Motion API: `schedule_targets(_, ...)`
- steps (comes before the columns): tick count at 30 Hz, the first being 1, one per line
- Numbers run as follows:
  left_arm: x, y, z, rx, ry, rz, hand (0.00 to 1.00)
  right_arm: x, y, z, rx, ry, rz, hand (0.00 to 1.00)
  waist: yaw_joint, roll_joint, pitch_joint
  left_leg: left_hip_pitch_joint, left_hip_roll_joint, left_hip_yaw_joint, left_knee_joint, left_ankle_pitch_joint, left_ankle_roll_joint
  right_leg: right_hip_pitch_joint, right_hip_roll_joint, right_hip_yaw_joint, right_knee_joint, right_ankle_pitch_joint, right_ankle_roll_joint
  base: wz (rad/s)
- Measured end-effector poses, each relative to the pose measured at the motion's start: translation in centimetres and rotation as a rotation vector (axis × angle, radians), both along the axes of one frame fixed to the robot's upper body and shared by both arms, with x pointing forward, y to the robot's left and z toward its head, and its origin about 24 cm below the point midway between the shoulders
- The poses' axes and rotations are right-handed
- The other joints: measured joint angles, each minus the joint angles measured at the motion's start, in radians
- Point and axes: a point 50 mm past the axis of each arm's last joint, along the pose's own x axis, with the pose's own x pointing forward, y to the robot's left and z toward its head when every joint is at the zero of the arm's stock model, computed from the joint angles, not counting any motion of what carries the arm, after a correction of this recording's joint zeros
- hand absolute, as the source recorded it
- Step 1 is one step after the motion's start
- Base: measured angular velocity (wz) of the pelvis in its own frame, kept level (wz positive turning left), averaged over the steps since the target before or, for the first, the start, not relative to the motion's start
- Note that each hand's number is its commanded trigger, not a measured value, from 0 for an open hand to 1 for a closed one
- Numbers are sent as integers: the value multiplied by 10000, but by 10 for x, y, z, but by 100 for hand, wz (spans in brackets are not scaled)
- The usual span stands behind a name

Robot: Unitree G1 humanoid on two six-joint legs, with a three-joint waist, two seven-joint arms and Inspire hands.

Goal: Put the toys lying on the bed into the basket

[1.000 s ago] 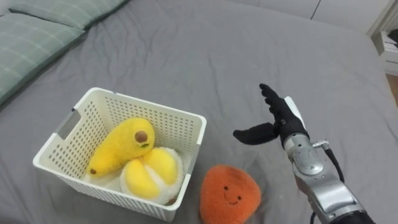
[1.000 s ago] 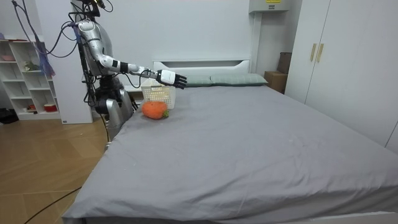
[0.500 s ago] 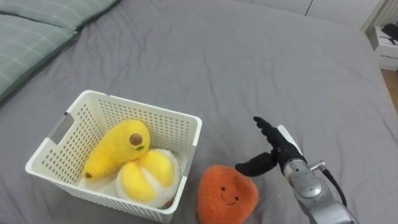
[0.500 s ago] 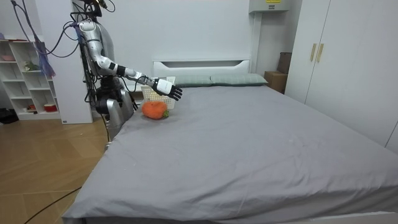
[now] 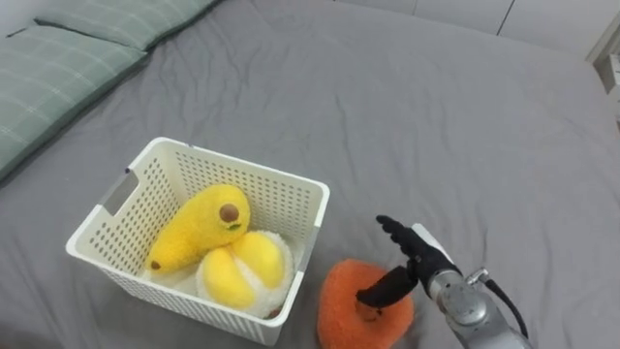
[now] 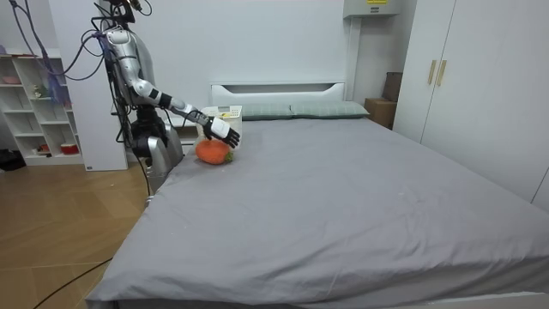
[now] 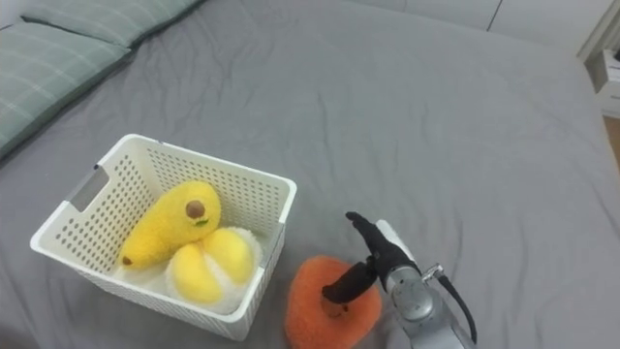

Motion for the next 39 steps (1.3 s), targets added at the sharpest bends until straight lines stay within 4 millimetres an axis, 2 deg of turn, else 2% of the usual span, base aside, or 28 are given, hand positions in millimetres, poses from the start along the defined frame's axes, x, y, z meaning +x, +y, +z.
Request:
schedule_targets(4,-1,-4,-1,-24,255,-691,0,-17,-1,-20,-337,1069,207,0,13,-77,-39,-9,-23,-74,25,-2,0,100,17,-7,-137,-12,10,6)
schedule_targets(7,-2,-5,-1,-199,368,-719,0,-25,-2,-28,-489,1557,264,0,31,-76,-32,-22,-38,-122,41,-3,0,106,16,-20,-141,-13,11,3)
schedule_targets(9,-2,-6,-1,-216,380,-740,0,-26,-2,-29,-487,1621,271,0,25,-57,-23,-29,-107,-171,39,-4,1,105,16,-32,-144,-16,15,3)
schedule_targets(18,-3,-10,-3,-512,507,-904,0,-29,-5,-32,-537,1795,219,0,33,-7,15,-31,-144,-291,29,-9,8,192,-10,-140,-150,-37,37,4)
schedule_targets(19,-3,-10,-3,-531,515,-905,0,-29,-5,-32,-534,1796,219,15,25,3,21,-32,-148,-298,40,-9,8,201,-12,-138,-151,-50,46,0)
schedule_targets(20,-3,-10,-3,-540,517,-905,0,-29,-5,-32,-535,1796,219,60,24,7,23,-32,-149,-302,44,-10,8,204,-12,-139,-151,-54,49,0)
schedule_targets(21,-3,-10,-3,-546,518,-908,0,-29,-5,-32,-535,1791,225,66,47,11,26,-33,-150,-302,46,-9,7,204,-13,-141,-151,-56,50,0)
schedule_targets(22,-3,-10,-3,-551,518,-907,0,-29,-4,-32,-524,1779,232,93,54,13,28,-35,-150,-301,45,-10,7,204,-13,-136,-154,-57,52,0)
schedule_targets(23,-3,-10,-3,-554,520,-903,0,-29,-4,-32,-511,1763,243,100,51,14,29,-35,-150,-297,43,-10,8,205,-12,-134,-155,-58,53,0)
schedule_targets(31,-11,-11,-4,-609,854,-859,0,-34,-10,-36,-672,1761,68,100,23,36,40,-42,-154,-304,41,-13,12,218,-12,-139,-166,-68,61,0)
schedule_targets(38,-6,-11,-4,-561,715,-930,0,-38,-13,-40,-855,1766,-141,100,26,80,61,-47,-147,-302,37,-13,11,202,-10,-119,-165,-74,61,0)
schedule_targets(39,-5,-11,-4,-557,662,-941,0,-38,-13,-40,-838,1744,-160,100,61,46,32,-40,-142,-290,31,-12,12,200,-11,-108,-164,-74,60,0)
